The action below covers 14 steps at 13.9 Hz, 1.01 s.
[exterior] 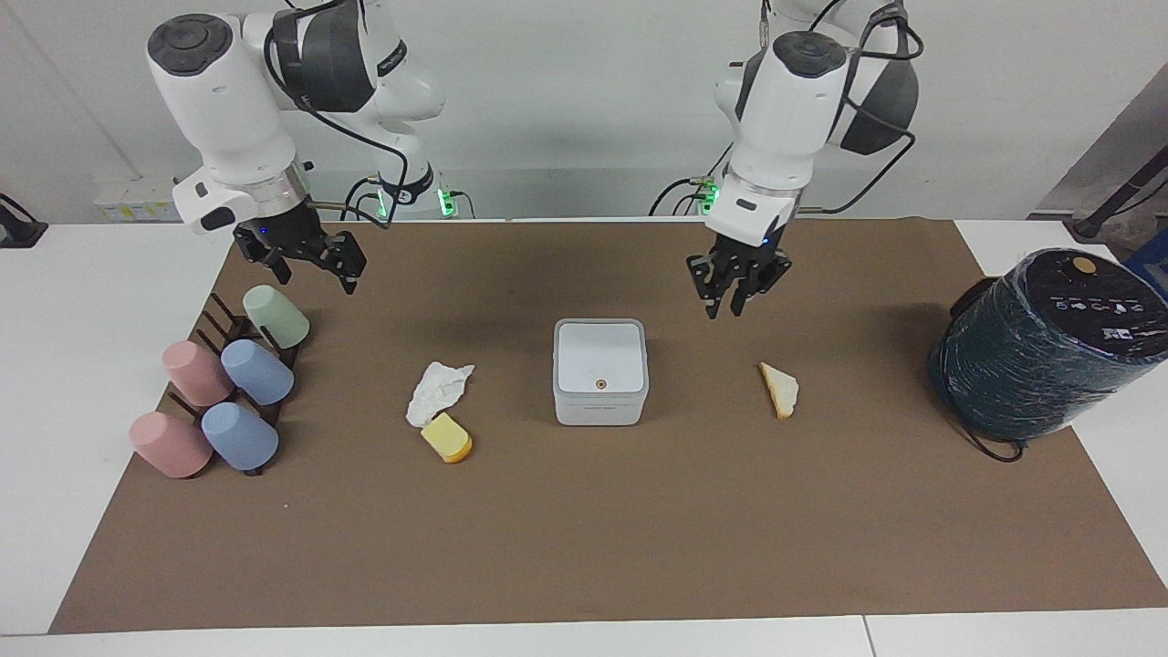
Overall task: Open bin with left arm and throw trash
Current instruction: 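Open the bin lid with the left gripper while the right gripper reaches paper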
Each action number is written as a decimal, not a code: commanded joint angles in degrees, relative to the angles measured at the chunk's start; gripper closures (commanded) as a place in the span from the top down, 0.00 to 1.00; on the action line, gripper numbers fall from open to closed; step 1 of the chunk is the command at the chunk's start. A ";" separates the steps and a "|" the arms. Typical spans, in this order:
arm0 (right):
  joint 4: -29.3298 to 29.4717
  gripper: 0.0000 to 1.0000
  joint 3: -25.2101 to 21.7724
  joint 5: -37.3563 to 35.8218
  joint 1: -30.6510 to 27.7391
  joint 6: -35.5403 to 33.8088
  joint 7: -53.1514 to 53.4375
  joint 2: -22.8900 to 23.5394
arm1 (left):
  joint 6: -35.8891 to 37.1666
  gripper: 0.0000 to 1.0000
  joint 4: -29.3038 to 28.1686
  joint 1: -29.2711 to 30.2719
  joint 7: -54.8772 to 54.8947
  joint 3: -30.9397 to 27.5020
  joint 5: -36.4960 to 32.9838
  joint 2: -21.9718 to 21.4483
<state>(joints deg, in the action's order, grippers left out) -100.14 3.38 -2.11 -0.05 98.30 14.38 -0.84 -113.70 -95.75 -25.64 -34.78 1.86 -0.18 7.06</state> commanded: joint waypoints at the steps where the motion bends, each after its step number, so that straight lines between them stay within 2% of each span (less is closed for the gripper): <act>1: -2.07 1.00 0.39 1.49 -0.48 3.19 -1.20 -0.74 | -5.11 0.12 -0.40 -0.81 -3.54 -0.81 2.46 1.90; 3: -4.88 1.00 0.39 1.49 -0.13 6.45 -0.32 -0.83 | -9.76 0.01 -0.49 -2.12 -6.95 -0.81 3.87 3.57; 4: -6.28 1.00 0.39 1.49 0.14 8.73 1.68 -0.74 | -12.13 0.00 -0.57 -3.00 -9.41 -0.81 3.96 4.19; 5: -8.47 1.00 0.48 1.41 0.31 12.75 3.10 -0.74 | -13.81 0.00 -0.75 -3.79 -11.34 -0.81 4.05 4.98; 8: -11.56 1.00 0.48 1.49 1.19 18.57 3.72 1.01 | -17.60 0.00 -1.01 -5.47 -13.21 -0.81 6.86 6.48; 11: -14.46 1.00 0.48 1.41 3.30 25.59 3.99 4.96 | -21.90 0.00 -1.19 -8.09 -15.40 -0.81 7.92 10.15; 14: -17.54 1.00 0.48 1.41 4.35 34.30 4.17 8.56 | -22.26 0.00 -2.15 -8.63 -15.93 -0.81 7.92 11.40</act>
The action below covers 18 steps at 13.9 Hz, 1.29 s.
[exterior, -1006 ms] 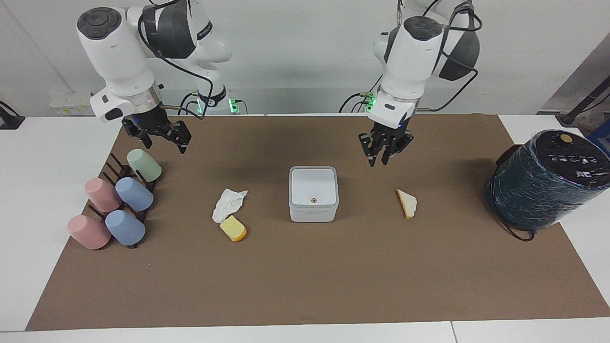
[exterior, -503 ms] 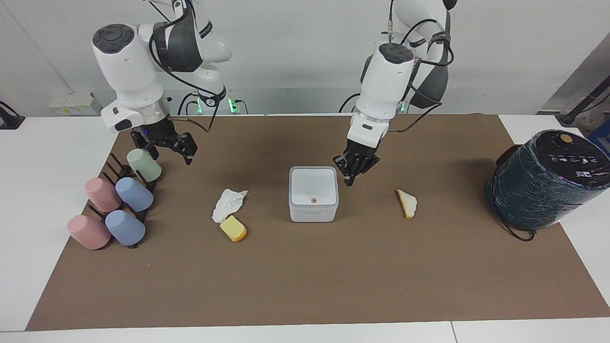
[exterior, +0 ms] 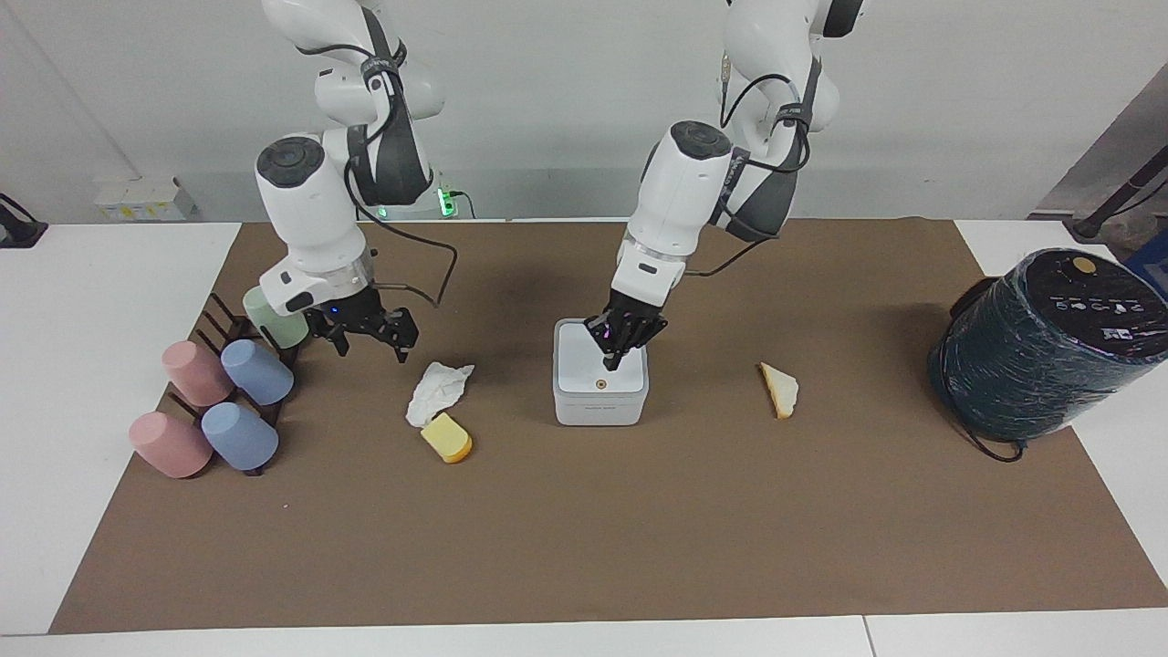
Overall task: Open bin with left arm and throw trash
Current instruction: 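Open the bin lid with the left gripper while the right gripper reaches paper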
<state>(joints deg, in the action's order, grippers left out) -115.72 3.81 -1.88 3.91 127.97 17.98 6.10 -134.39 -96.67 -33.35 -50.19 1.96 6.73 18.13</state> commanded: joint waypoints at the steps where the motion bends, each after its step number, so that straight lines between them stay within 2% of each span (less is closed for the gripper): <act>1: -2.75 1.00 0.06 1.09 0.57 7.01 0.57 2.76 | -1.57 0.00 -1.68 -1.10 -0.53 -0.90 1.01 0.42; 4: -5.21 1.00 0.06 1.09 1.01 12.64 0.57 5.58 | -1.92 0.00 -3.08 -2.50 -0.53 -0.99 1.01 2.25; 7: -8.02 1.00 0.06 1.18 1.63 16.52 0.57 5.85 | -7.80 0.00 -7.30 -3.04 -0.53 -0.99 1.01 2.79; 9: -8.99 1.00 0.06 1.09 1.80 17.22 0.57 6.11 | -6.24 0.00 -6.44 -3.04 -0.53 -1.17 0.83 2.70; 10: -9.69 1.00 0.06 1.09 1.89 17.92 0.57 6.11 | -3.10 0.00 -4.34 -2.95 -0.53 -1.25 0.66 2.70; 12: -11.36 0.65 0.06 1.09 1.89 19.68 0.48 6.03 | 5.67 0.00 1.28 -1.90 -0.09 -1.43 0.39 2.35; 14: -11.55 0.18 0.06 1.09 2.07 19.86 0.48 5.94 | 13.68 0.00 6.12 0.37 0.18 -1.61 0.22 1.74; 15: -11.55 0.00 0.06 1.09 2.33 19.86 0.48 6.03 | 18.68 0.00 8.92 1.61 0.18 -1.61 0.04 1.74; 16: -11.55 0.00 0.06 1.09 2.33 19.86 0.57 6.03 | 23.34 0.00 11.65 2.14 0.26 -1.78 -0.83 1.74; 18: -10.15 0.00 0.14 1.09 2.33 19.95 0.65 6.20 | 28.03 0.00 13.34 5.65 0.70 -1.35 -3.64 1.04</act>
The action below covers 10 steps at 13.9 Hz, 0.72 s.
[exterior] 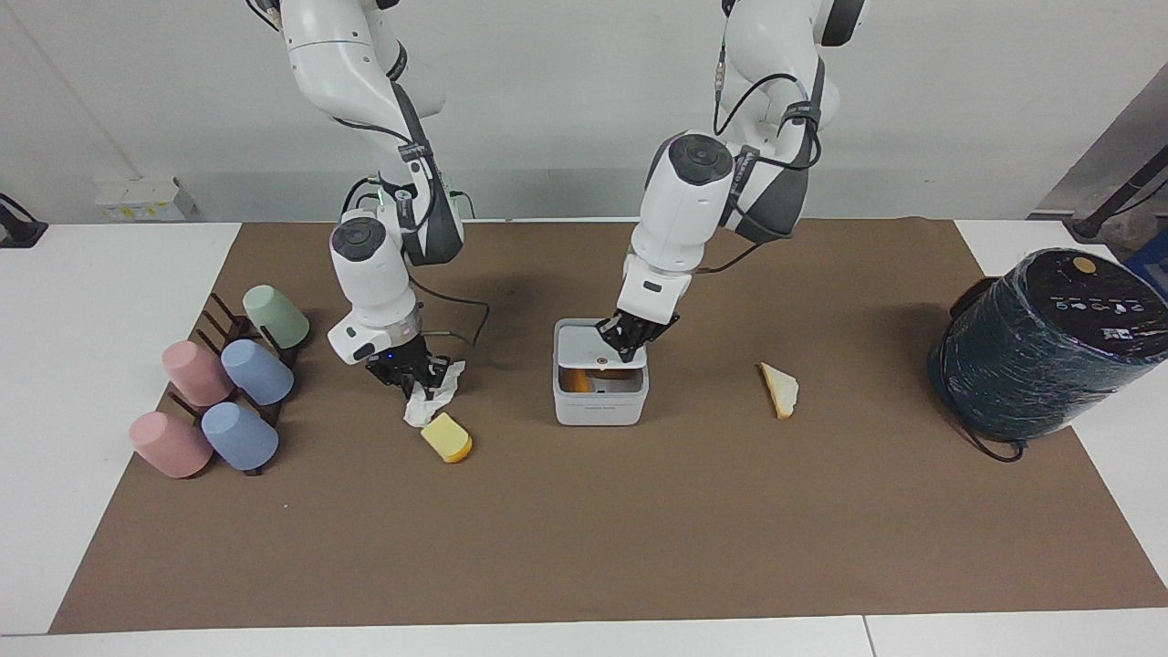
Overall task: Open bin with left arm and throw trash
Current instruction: 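Drop paper into the bin with the right gripper while the left gripper withdraws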
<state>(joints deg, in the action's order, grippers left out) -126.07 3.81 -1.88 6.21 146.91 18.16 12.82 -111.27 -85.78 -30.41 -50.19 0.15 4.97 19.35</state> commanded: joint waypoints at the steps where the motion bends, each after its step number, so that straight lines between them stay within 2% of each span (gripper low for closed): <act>1: 1.26 0.00 0.15 1.09 0.03 0.83 0.47 -0.60 | 5.18 0.00 2.46 3.33 2.97 0.12 -2.16 -0.71; 3: 3.11 0.00 0.49 1.17 0.38 -0.57 3.96 -1.65 | 5.18 0.00 1.50 6.40 9.38 0.12 -1.90 -1.24; 5: 4.60 0.00 0.76 1.17 3.45 -2.85 10.81 -2.71 | 4.40 0.00 -0.43 9.65 15.71 0.12 -1.90 -1.77; 7: 7.84 0.00 0.76 1.17 5.82 -6.10 16.00 -2.62 | 0.46 0.00 -6.03 13.25 25.01 0.12 -1.90 -3.87; 8: 9.86 0.00 0.76 1.17 6.88 -7.94 18.46 -2.53 | -3.13 0.12 -10.24 15.44 30.36 0.20 -1.90 -5.36; 10: 14.26 0.00 0.85 1.17 9.51 -11.63 24.26 -2.01 | -9.99 0.20 -17.28 18.35 39.34 0.12 -1.90 -7.48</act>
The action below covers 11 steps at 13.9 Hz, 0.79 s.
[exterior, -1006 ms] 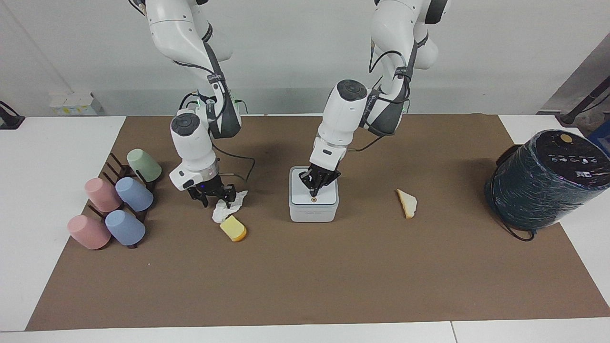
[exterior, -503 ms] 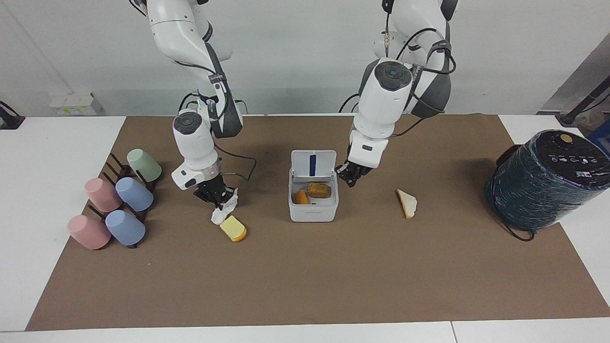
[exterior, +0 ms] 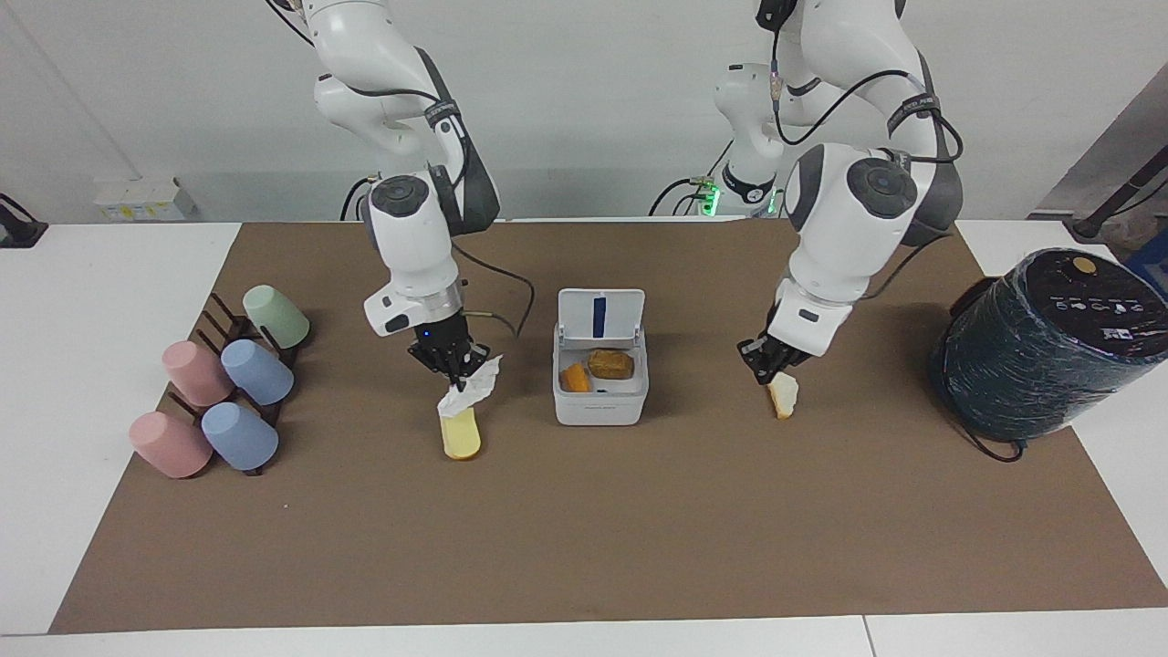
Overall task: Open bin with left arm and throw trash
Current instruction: 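Drop paper into the bin with the right gripper while the left gripper withdraws, then grasp the toast slice with the left gripper while the right gripper withdraws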
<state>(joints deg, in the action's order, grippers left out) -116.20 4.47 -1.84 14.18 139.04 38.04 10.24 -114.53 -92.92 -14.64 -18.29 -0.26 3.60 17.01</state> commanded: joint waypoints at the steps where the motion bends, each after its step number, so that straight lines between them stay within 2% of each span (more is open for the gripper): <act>1: 6.49 0.00 0.19 1.14 3.03 -4.91 7.81 0.74 | -8.23 0.41 -11.39 3.73 10.52 0.52 -0.53 -5.23; 2: 8.43 0.00 0.19 1.14 4.00 -5.27 11.23 1.44 | -8.68 0.64 -11.75 4.27 13.60 0.52 -0.53 -5.05; 3: 10.27 0.00 0.19 1.14 4.88 -5.54 14.58 2.05 | -9.21 0.75 -12.19 4.97 16.76 0.35 -0.61 -4.79; 4: 11.86 0.00 0.19 1.14 5.59 -5.97 17.83 2.67 | -10.09 0.79 -12.72 5.67 20.19 0.35 -0.62 -4.62; 6: 15.28 0.00 0.19 1.23 7.61 -5.89 24.42 3.99 | -14.46 0.79 -16.30 5.85 25.04 0.35 -0.62 -4.44; 8: 15.83 0.00 0.19 1.23 10.33 -5.02 29.62 4.34 | -19.31 0.79 -20.35 5.59 25.41 0.35 -0.62 -4.18; 11: 15.74 0.00 0.19 1.23 13.06 -3.96 31.83 6.36 | -22.57 0.79 -22.74 4.71 25.41 0.35 -0.62 -2.16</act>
<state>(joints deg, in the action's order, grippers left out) -101.95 4.72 -1.81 26.15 134.35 68.61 14.17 -133.94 -113.02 -9.37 6.36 0.23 3.60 14.75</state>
